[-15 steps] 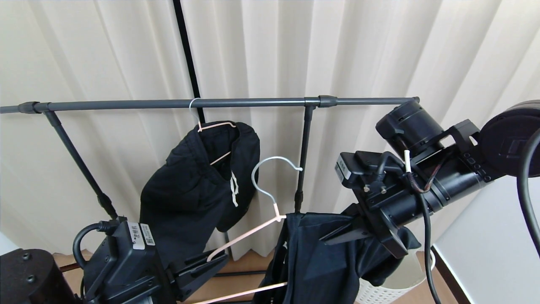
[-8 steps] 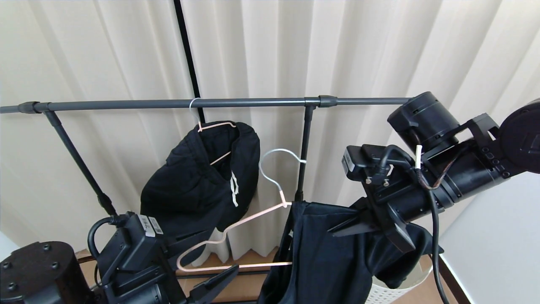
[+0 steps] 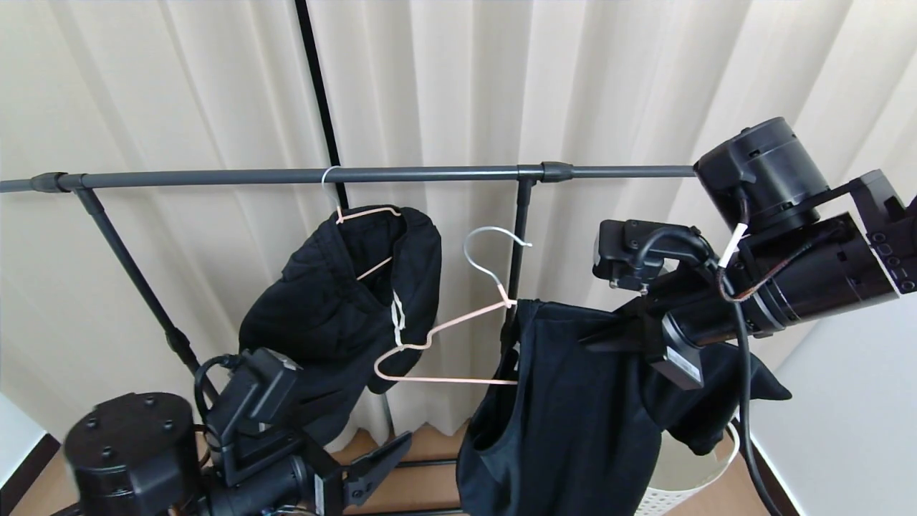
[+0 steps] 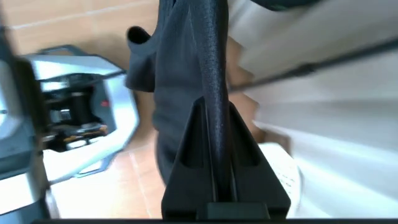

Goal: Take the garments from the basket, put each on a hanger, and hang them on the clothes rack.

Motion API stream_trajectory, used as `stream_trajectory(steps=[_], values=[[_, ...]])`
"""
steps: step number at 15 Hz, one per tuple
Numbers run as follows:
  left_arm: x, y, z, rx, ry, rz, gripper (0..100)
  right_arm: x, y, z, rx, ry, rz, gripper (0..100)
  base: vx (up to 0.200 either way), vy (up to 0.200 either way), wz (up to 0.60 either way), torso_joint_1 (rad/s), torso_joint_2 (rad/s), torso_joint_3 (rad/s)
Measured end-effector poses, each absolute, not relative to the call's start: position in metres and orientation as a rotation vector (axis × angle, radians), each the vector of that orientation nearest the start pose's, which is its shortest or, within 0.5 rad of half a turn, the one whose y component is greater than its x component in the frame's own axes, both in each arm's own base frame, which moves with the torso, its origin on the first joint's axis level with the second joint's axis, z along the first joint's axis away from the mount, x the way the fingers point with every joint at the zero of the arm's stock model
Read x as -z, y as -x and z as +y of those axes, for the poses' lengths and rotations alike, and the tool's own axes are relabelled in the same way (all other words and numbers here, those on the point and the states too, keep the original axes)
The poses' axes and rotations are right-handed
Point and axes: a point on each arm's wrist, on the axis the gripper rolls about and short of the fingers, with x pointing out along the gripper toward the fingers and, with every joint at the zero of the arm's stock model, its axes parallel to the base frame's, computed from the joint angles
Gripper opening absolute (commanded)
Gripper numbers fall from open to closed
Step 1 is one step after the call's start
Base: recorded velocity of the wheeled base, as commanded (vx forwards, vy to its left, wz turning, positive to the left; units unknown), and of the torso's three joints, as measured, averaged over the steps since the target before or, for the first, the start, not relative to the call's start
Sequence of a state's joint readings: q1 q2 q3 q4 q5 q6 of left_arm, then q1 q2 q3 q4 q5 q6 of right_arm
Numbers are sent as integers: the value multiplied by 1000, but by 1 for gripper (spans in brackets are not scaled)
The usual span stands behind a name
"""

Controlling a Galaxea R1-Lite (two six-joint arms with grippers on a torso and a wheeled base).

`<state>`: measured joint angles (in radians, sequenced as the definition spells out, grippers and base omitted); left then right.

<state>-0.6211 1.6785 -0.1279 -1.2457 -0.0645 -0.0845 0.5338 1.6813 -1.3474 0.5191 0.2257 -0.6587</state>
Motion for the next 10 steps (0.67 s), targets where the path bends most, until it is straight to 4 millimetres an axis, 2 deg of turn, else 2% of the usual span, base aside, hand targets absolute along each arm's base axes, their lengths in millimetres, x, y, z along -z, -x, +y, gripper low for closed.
stream_trajectory(steps=[2, 5, 10], values=[[-81, -178, -139, 576, 8, 435, 100, -232, -247, 153, -928, 724, 538, 0, 0, 0, 0, 0, 0, 0], [-77, -188, -159, 560, 117, 483, 100, -217, -241, 153, -902, 728, 464, 0, 0, 0, 0, 0, 0, 0], [-68, -196, -179, 584, 136, 503, 100, -186, -215, 139, -848, 722, 375, 0, 0, 0, 0, 0, 0, 0]])
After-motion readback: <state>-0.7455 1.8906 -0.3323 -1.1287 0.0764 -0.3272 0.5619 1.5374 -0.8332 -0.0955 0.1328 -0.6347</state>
